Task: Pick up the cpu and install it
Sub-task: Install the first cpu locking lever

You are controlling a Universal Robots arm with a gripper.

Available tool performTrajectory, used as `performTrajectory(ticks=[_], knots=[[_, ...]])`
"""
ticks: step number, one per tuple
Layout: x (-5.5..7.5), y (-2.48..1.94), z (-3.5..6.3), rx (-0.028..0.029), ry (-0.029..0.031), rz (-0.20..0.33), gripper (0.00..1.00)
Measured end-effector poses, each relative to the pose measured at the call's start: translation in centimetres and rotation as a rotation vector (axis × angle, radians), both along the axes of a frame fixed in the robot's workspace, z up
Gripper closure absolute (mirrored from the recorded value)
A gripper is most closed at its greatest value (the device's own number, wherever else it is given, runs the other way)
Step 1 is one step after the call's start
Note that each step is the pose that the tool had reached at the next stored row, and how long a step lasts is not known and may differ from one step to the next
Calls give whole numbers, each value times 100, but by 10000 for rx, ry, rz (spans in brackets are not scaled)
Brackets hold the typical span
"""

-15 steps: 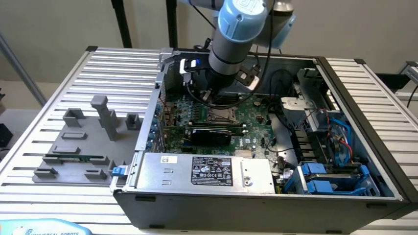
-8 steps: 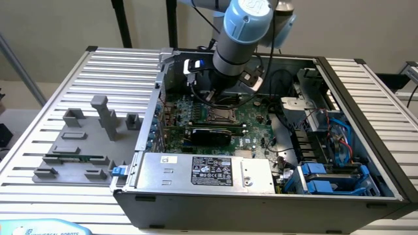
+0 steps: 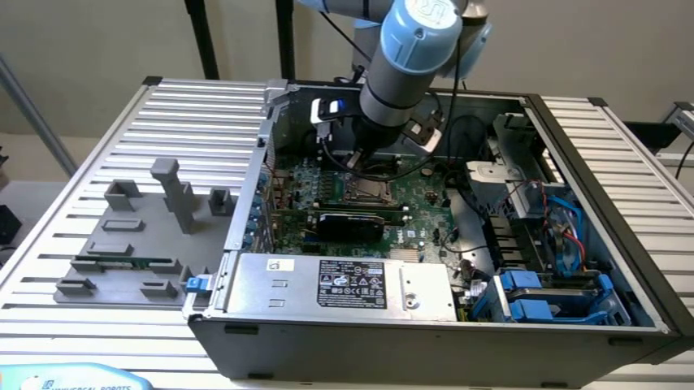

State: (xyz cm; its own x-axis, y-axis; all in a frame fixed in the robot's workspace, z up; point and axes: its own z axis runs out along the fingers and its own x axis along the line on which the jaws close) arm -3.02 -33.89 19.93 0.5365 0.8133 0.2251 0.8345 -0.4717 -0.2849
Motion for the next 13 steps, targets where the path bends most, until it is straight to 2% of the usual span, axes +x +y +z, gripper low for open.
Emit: performTrajectory(ticks=[4, 7, 13], knots=[[8, 28, -1, 2, 83, 2, 89], [25, 28, -1, -5, 160, 1, 89], [51, 26, -1, -10, 365, 0, 89]])
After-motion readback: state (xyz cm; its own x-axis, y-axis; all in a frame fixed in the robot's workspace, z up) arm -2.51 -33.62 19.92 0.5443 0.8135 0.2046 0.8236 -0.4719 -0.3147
